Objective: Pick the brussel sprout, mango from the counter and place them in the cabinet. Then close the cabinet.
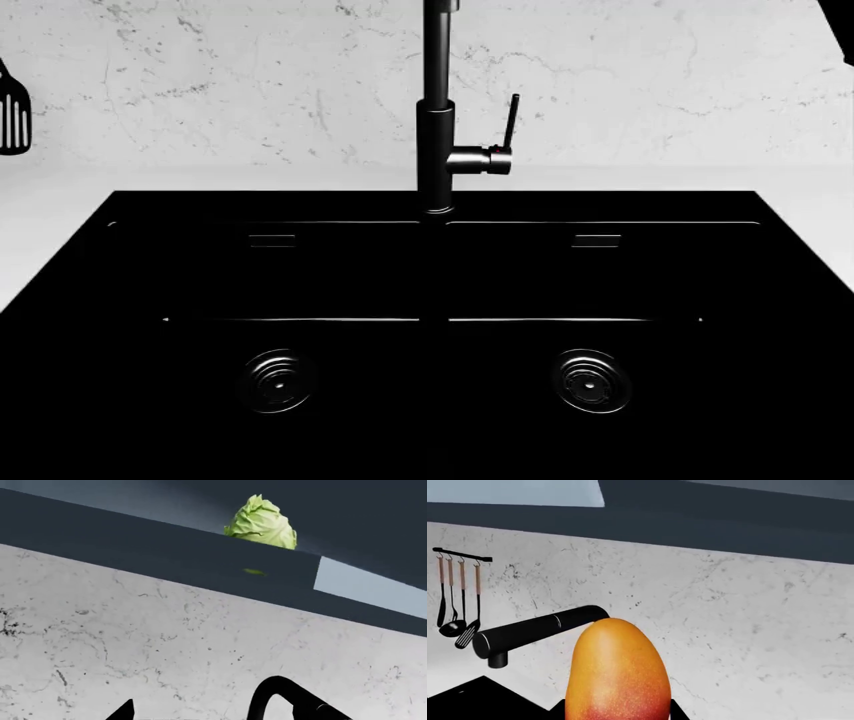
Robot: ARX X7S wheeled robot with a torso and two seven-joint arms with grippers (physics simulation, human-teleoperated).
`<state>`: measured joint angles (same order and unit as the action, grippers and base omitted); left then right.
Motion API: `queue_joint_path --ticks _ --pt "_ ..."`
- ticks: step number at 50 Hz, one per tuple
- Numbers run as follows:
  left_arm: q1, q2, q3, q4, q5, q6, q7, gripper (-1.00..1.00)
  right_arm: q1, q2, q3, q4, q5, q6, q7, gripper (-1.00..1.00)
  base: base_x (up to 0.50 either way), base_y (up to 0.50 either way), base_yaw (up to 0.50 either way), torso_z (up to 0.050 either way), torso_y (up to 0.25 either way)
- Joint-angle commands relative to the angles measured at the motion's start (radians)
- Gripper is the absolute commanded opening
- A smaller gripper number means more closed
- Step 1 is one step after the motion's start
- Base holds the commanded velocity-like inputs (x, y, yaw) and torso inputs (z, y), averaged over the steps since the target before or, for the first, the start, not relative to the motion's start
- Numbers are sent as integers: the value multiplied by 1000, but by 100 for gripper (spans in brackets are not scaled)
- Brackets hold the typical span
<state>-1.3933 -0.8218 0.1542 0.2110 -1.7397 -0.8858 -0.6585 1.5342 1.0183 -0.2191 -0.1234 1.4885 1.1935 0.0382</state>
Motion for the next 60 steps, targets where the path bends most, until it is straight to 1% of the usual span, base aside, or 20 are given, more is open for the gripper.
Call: queue_joint_path --ticks 1,10,17,26,42,47,52,60 --pt "38 -18 13 -21 104 18 5 100 -22 44 60 -32 34 -17 24 -100 0 0 -3 0 0" --pt "43 -26 18 -28 132 22 12 100 -51 106 134 -52 100 -39 56 -100 0 0 0 0 1" --pt "48 -26 20 -36 143 27 15 100 -47 103 159 -40 133 -57 49 -100 0 0 0 0 0" --pt "50 -28 20 -42 147 30 10 100 -16 65 171 -5 180 -76 36 -100 0 0 0 1 0" --pt "48 -24 21 -46 145 35 4 100 88 -40 111 61 273 -48 10 -100 0 0 0 0 1" --pt "51 -22 24 -46 152 37 8 100 152 -78 82 83 251 -42 -5 -100 0 -1 -1 0 0" --pt "55 -22 24 -44 152 39 8 100 250 -115 27 111 170 -20 -54 -100 0 0 0 0 0" --pt "64 -25 22 -38 150 42 8 100 403 -181 -83 183 -18 -17 -167 -100 0 0 0 0 0"
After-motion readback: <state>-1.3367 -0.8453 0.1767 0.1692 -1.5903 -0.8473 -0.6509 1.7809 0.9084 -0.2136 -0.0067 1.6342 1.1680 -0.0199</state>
